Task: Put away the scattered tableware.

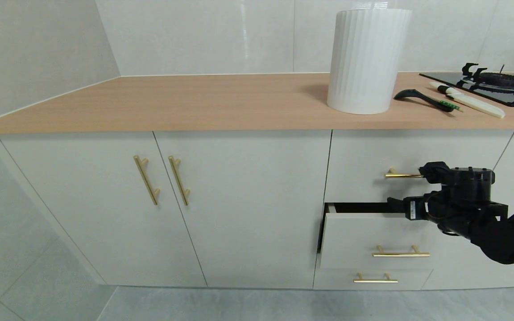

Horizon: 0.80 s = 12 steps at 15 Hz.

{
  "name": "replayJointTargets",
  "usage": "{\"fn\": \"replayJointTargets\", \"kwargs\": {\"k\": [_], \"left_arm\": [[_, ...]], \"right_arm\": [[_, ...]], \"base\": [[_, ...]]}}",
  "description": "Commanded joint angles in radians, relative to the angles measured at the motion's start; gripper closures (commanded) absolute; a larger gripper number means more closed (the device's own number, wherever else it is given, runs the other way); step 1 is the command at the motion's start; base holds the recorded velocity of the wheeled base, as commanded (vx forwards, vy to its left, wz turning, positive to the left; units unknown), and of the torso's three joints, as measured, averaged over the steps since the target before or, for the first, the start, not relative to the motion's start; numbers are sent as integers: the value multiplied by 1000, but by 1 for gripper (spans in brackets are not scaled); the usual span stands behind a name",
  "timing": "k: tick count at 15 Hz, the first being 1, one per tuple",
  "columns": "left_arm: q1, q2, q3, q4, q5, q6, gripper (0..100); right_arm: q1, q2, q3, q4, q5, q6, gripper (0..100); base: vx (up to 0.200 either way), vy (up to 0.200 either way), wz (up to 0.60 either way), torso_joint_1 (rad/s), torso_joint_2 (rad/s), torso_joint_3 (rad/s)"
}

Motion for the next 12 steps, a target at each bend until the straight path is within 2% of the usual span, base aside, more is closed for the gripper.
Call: {"fn": "replayJointTargets", "kwargs": {"k": [1,12], "left_arm": [[0,2,0,0,0,2,0],[0,2,0,0,0,2,0]], "right_arm": [[0,55,0,-10,-2,-1,0],[-1,20,48,-2,0,-15,0]], "base": [[0,0,0,0,0,0],[0,0,0,0,0,0]]}}
